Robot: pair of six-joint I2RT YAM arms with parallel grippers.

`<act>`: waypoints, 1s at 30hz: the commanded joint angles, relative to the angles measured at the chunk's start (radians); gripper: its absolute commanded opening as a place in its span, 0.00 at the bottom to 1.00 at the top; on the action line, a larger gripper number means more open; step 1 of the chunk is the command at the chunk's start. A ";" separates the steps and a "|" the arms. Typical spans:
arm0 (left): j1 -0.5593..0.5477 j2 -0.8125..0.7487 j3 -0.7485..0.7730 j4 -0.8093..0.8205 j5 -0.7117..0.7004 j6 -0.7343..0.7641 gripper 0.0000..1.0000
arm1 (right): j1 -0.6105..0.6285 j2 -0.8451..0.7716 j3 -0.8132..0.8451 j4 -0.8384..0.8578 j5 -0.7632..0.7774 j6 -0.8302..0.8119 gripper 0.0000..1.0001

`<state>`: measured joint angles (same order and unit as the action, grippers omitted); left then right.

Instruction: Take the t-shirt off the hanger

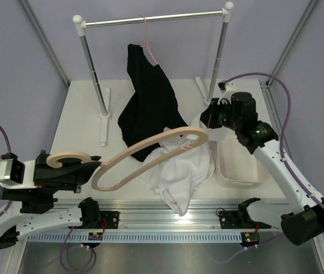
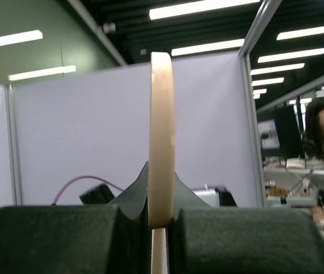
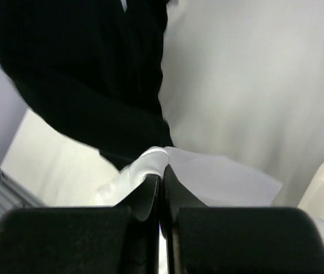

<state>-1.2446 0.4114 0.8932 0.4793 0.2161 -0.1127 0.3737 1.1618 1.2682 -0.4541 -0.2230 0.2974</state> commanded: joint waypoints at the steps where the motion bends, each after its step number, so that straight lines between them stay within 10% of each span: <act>1: -0.006 -0.057 -0.040 -0.143 -0.047 0.001 0.00 | 0.050 -0.002 -0.151 0.073 -0.050 0.016 0.00; 11: -0.004 -0.108 -0.027 -0.533 -0.115 -0.123 0.00 | 0.059 -0.103 -0.161 -0.056 -0.130 -0.073 0.84; 21: -0.004 -0.056 0.108 -0.955 -0.184 -0.237 0.00 | 0.059 -0.270 0.190 -0.331 -0.154 -0.173 0.90; 26: -0.004 -0.034 0.104 -1.010 -0.155 -0.242 0.00 | 0.060 -0.280 0.127 -0.223 -0.836 -0.219 0.91; 30: -0.006 0.013 0.108 -1.010 -0.135 -0.234 0.00 | 0.099 -0.226 0.094 -0.196 -0.849 -0.222 0.90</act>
<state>-1.2442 0.3843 0.9718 -0.5339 0.0643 -0.3374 0.4458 0.8577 1.3975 -0.6518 -0.8890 0.1127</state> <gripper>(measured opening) 0.053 0.906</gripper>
